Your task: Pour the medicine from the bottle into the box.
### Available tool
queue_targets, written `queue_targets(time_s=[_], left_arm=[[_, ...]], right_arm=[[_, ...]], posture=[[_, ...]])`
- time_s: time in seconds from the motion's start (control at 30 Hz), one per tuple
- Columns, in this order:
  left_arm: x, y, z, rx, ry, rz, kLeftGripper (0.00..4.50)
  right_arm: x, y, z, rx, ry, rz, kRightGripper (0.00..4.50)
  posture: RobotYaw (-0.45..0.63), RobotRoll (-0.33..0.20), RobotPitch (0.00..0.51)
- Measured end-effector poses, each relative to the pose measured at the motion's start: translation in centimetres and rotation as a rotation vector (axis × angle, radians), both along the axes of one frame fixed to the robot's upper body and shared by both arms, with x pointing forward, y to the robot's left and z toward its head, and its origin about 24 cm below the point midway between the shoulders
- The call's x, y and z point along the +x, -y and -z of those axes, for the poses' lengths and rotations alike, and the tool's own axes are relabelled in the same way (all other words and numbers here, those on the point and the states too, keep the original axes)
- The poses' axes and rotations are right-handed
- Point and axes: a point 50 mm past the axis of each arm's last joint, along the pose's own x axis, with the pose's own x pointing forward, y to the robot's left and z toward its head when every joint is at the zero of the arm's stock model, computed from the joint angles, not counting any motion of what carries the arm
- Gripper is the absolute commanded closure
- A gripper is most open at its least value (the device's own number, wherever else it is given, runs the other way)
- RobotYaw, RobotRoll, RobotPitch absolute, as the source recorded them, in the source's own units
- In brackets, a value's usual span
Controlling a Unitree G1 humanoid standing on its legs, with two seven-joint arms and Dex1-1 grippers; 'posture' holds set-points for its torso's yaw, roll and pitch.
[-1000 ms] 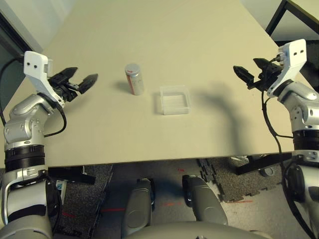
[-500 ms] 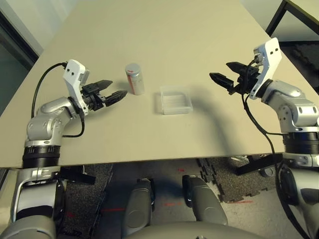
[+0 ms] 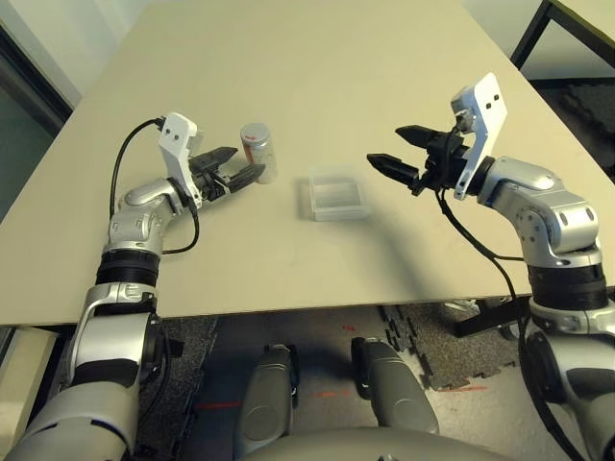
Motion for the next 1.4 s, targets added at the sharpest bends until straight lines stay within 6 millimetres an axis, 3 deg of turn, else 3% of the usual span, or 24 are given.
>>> queue_targets(time_s=[0.57, 0.77, 0.8, 1.17, 1.4], left_arm=[[1.1, 1.1, 1.6, 0.031, 0.026, -0.007, 0.03], [1.4, 1.6, 1.7, 0.046, 0.059, -0.023, 2.05], [1.5, 1.7, 1.7, 0.047, 0.061, -0.027, 2.13], [1.7, 2.1, 1.8, 0.062, 0.108, -0.058, 2.13], [1.7, 4.0, -0.9, 0.015, 0.173, 0.125, 2.13]], right_arm=[[-0.4, -0.4, -0.4, -0.002, 0.005, -0.015, 0.0], [-0.3, -0.6, -0.7, 0.003, 0.014, -0.017, 0.0], [-0.3, -0.7, -0.7, 0.004, 0.016, -0.019, 0.0], [-0.3, -0.7, -0.9, 0.005, 0.023, -0.02, 0.0], [-0.3, -0.4, -1.1, -0.009, 0.033, -0.025, 0.0]], posture=[[-0.15, 0.0, 0.098], [-0.16, 0.0, 0.083], [-0.16, 0.0, 0.083], [-0.14, 0.0, 0.076], [-0.12, 0.0, 0.091]])
